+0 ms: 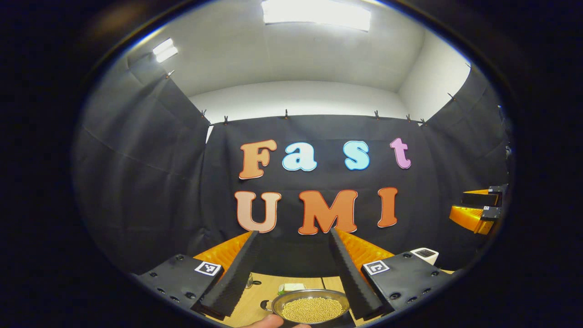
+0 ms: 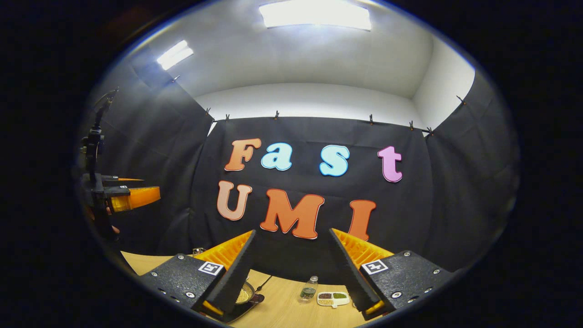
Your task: First push the handle of the pot to place it horizontally, then grasp the pot with both hands and set it on the induction cooktop.
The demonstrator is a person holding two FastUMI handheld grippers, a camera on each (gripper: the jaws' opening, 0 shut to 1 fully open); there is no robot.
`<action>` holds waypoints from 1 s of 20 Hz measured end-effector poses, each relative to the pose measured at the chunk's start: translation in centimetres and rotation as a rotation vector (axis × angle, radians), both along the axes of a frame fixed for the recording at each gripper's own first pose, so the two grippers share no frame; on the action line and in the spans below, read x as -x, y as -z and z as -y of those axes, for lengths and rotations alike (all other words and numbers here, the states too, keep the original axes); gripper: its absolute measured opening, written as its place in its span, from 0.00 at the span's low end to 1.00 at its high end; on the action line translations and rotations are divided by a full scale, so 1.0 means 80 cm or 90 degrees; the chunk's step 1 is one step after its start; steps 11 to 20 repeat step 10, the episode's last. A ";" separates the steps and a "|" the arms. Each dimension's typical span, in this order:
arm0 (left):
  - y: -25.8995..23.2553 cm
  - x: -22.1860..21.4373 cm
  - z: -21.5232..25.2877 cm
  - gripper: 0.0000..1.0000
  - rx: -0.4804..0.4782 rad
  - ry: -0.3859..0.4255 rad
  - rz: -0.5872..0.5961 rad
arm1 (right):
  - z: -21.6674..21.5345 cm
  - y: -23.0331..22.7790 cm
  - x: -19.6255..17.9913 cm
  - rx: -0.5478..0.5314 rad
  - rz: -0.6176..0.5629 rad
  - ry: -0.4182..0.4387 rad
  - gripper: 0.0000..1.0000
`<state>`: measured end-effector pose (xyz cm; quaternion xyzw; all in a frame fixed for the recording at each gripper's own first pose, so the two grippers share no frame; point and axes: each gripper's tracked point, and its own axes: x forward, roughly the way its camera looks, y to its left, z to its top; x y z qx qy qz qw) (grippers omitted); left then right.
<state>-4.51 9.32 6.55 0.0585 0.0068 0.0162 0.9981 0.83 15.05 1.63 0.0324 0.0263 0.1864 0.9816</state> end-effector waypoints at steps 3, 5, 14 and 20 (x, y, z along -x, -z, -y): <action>-0.011 0.001 0.001 0.98 0.003 -0.002 0.016 | 0.008 -0.007 -0.003 0.008 0.016 0.009 0.94; -0.012 0.001 0.001 0.98 0.001 -0.001 0.017 | 0.014 -0.014 -0.005 0.013 0.027 0.018 0.94; -0.005 0.009 0.014 0.97 0.023 0.027 0.011 | 0.007 -0.020 0.001 0.013 0.041 0.009 0.94; -0.005 0.009 0.014 0.97 0.023 0.027 0.011 | 0.007 -0.020 0.001 0.013 0.041 0.009 0.94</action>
